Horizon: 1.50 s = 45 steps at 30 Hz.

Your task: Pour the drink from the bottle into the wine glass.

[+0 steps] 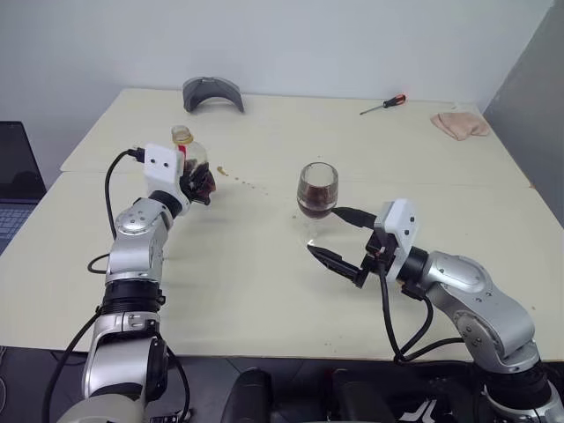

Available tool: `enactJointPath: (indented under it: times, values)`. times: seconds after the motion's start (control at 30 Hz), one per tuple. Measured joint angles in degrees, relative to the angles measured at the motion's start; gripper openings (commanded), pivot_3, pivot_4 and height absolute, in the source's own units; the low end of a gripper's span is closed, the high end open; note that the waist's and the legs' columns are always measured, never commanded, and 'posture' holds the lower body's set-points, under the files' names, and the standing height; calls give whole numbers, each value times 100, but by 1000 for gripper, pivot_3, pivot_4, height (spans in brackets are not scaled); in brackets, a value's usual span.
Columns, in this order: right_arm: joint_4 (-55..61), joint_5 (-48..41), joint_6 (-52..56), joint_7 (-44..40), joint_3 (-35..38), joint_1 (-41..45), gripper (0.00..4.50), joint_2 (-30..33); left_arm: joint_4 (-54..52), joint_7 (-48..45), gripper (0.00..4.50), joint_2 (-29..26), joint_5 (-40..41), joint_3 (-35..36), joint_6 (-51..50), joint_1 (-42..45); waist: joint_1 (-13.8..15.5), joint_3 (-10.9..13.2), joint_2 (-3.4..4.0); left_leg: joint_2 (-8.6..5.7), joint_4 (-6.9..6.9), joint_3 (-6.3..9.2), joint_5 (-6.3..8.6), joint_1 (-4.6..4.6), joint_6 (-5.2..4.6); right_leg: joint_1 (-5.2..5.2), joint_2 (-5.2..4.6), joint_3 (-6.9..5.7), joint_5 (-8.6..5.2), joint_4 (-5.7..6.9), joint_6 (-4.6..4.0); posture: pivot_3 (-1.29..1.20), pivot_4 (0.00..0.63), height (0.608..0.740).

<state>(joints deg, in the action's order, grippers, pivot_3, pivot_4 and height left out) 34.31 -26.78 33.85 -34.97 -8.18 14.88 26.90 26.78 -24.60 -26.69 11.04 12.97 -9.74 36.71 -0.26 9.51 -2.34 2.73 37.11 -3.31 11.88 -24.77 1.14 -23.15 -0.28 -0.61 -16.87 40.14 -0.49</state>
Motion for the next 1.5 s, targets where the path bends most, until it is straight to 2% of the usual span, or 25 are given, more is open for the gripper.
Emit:
enactJointPath:
  times: [0.27,0.5,0.63,0.67,0.87,0.97,1.03,1.23,1.5]
  values:
    - [6,-23,34,-133,-147,125,4500,80,923,-105,899,42,103,105,388,54,8,-1,-3,0,-1,0,3,0,-5,0,0,-2,0,0,0,0,150,740]
    - [-17,-24,34,-146,-213,178,4500,79,1163,-146,3107,102,29,37,757,27,9,-3,-4,1,-1,-1,3,0,-5,0,0,0,0,0,0,0,150,740]
    - [-19,-27,37,-127,-212,122,4500,73,655,-110,4362,190,38,30,733,-427,0,-3,-4,3,-2,0,3,0,-5,-1,0,0,1,1,-1,0,150,740]
    - [-15,-29,35,-117,-207,101,4500,66,408,-77,4477,190,46,34,650,-572,-3,-3,-4,4,-3,1,3,0,-5,-1,0,0,1,1,-1,0,150,740]
    - [-23,121,-277,-20,37,-586,4500,115,-2062,593,4477,219,241,379,-364,-2051,-8,-5,-7,4,-5,2,4,2,-5,5,-4,2,0,-1,0,0,150,740]
    - [-438,346,-708,99,400,-930,4500,60,-3199,1142,4477,401,246,631,-872,-2721,-1,-11,-13,1,-6,1,4,4,-5,7,-8,2,0,-3,0,0,150,740]
    - [-887,441,-1010,289,635,-1000,4500,-195,-3663,1356,4477,541,246,666,-1087,-3042,1,-13,-14,-1,-8,1,4,7,-6,9,-8,2,0,-2,0,0,150,740]
    - [-2375,903,-2058,982,1240,-846,4500,-758,-4005,1438,4477,824,294,658,-1041,-3429,9,-16,-17,-2,-8,-3,4,7,-6,8,-6,3,0,-3,0,0,150,740]
    - [-3412,1001,-2567,1255,1594,-297,4500,-915,-4005,1341,4477,824,417,662,-887,-3491,3,-16,-16,0,-12,-3,4,8,-6,7,-1,6,0,-3,0,0,150,740]
